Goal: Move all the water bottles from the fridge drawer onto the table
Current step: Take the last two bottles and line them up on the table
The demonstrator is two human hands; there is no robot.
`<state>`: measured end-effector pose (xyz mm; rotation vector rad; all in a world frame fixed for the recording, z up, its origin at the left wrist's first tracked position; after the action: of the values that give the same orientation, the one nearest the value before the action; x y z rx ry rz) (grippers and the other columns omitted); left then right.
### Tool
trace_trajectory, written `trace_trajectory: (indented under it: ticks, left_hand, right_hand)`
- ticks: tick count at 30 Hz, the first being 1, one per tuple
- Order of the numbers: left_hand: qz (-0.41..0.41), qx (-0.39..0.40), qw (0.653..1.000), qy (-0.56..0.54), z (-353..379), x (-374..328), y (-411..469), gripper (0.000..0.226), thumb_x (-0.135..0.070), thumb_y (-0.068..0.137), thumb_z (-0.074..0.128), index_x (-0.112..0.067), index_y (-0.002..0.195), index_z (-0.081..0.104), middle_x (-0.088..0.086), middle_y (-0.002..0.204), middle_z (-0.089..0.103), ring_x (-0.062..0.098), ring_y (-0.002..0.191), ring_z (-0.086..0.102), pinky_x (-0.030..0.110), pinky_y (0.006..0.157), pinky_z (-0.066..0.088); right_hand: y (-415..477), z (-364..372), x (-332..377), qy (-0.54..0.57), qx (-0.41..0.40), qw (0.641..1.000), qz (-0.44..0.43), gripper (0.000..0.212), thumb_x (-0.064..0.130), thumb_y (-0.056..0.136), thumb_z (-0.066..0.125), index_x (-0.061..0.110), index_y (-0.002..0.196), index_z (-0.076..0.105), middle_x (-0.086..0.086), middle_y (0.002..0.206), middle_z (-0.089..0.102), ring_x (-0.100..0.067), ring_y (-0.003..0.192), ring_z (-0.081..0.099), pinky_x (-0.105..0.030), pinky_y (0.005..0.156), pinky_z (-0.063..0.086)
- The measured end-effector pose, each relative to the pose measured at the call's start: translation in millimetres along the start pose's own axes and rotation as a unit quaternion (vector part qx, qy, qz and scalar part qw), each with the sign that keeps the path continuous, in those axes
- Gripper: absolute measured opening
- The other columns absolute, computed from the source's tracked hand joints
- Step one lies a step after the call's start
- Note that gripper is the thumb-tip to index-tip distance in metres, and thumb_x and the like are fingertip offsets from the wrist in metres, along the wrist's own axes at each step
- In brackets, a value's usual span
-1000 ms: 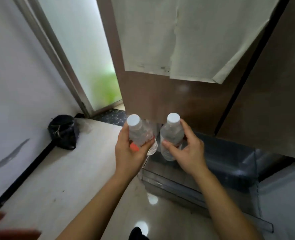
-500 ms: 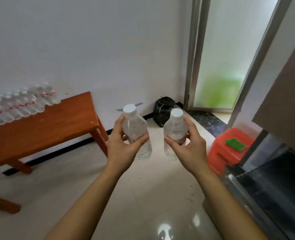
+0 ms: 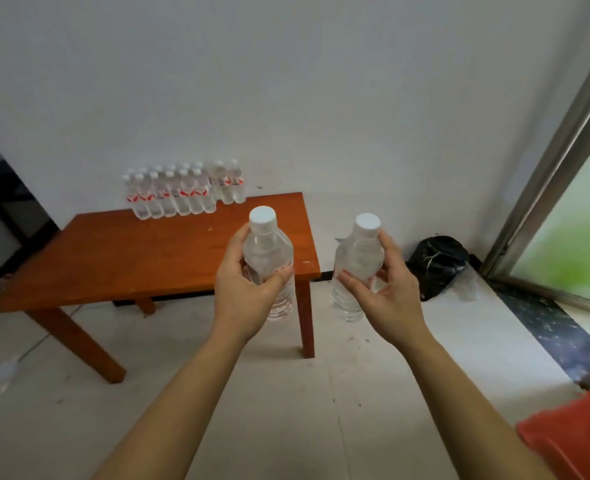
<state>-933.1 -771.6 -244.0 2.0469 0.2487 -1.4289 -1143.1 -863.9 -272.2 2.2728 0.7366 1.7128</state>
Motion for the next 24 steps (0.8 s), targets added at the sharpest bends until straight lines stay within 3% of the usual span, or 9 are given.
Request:
trace_trajectory:
  ticks: [5,9,18,24]
  left_hand:
    - [-0.005,-0.012,1.0,-0.005,-9,35,67,0.078,-0.014,0.076,0.082,-0.03,0.142,0.042,-0.013,0.125,0.058,0.005,0.115,0.058,0.027,0.095,0.053]
    - [-0.012,-0.022,1.0,-0.008,3,71,130,0.075,-0.015,0.078,0.081,-0.031,0.14,0.043,-0.012,0.124,0.059,0.008,0.116,0.058,0.027,0.094,0.052]
    - [-0.062,-0.035,0.995,0.065,29,154,308,0.078,-0.018,0.072,0.087,-0.034,0.136,0.045,-0.01,0.125,0.06,0.016,0.118,0.059,0.049,0.099,0.051]
    - [-0.112,-0.067,0.986,0.102,6,210,386,0.085,-0.015,0.068,0.088,-0.033,0.137,0.042,-0.012,0.128,0.056,0.014,0.119,0.056,0.044,0.1,0.05]
  right_hand:
    - [61,45,-23,0.02,-0.003,1.0,0.013,0.081,0.029,0.084,0.078,0.033,0.151,0.034,0.017,0.135,0.054,0.002,0.122,0.053,-0.021,0.101,0.047]
    - [124,77,-62,0.02,0.007,1.0,0.017,0.081,0.037,0.083,0.076,0.04,0.15,0.031,0.022,0.136,0.052,-0.002,0.124,0.053,-0.036,0.102,0.051]
    - [313,152,-147,0.005,0.065,0.997,0.031,0.084,0.029,0.082,0.081,0.04,0.149,0.032,0.017,0.14,0.051,-0.01,0.124,0.052,-0.039,0.101,0.052]
    - [402,225,-183,-0.01,0.138,0.989,0.044,0.09,0.032,0.083,0.079,0.029,0.155,0.025,0.006,0.154,0.042,-0.019,0.138,0.045,-0.042,0.11,0.043]
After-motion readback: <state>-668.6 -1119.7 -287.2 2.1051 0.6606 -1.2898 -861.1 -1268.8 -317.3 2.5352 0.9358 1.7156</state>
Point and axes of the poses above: each hand's wrist, its own y-axis towards the middle knuckle, its own z-axis out of the palm, x = y × z, the point moved 6 cm from there along y, towards the middle knuckle
